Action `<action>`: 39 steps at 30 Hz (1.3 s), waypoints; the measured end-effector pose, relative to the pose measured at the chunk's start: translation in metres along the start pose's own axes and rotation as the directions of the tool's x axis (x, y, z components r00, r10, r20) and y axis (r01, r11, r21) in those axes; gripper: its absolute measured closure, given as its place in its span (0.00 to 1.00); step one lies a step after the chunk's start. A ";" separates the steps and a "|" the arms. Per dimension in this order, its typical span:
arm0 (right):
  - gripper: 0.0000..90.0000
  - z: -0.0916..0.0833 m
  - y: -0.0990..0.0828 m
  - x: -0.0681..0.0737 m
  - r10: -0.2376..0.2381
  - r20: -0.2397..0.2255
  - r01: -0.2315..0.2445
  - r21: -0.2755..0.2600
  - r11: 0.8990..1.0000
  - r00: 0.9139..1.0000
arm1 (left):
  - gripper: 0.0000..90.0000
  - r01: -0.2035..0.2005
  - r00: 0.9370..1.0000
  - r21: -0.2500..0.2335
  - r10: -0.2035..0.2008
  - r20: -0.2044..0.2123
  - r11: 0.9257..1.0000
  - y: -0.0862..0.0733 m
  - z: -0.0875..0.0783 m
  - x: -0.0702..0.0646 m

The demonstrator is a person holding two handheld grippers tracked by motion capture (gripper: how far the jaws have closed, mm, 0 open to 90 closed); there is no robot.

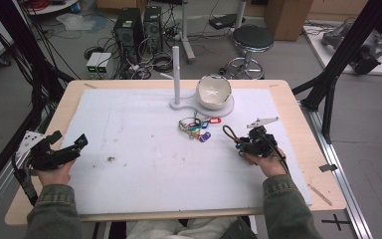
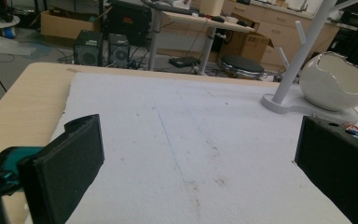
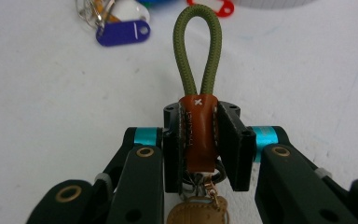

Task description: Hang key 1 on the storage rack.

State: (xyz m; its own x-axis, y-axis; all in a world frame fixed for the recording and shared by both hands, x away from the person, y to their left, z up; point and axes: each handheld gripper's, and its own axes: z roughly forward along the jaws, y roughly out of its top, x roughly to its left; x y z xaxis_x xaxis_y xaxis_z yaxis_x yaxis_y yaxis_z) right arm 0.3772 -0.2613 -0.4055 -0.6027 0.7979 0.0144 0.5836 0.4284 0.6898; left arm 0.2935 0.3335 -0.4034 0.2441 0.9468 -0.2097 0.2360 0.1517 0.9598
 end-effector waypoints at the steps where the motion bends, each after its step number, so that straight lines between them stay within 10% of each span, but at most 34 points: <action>1: 0.80 -0.002 0.002 0.001 -0.001 -0.007 0.001 -0.011 1.000 1.000 | 0.02 0.001 1.000 0.001 -0.001 0.000 1.000 0.000 0.000 0.000; 39: 0.80 -0.036 0.086 0.018 -0.025 -0.039 0.020 -0.136 0.990 0.999 | 0.02 0.010 1.000 -0.001 -0.010 0.000 1.000 0.000 0.001 0.001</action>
State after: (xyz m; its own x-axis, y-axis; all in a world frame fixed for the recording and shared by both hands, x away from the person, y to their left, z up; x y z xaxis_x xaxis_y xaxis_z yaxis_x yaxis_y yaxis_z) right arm 0.3970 -0.2257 -0.3203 -0.6379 0.7697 0.0253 0.4922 0.3822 0.7821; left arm 0.2942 0.3340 -0.4037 0.2420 0.9450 -0.2198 0.2373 0.1620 0.9578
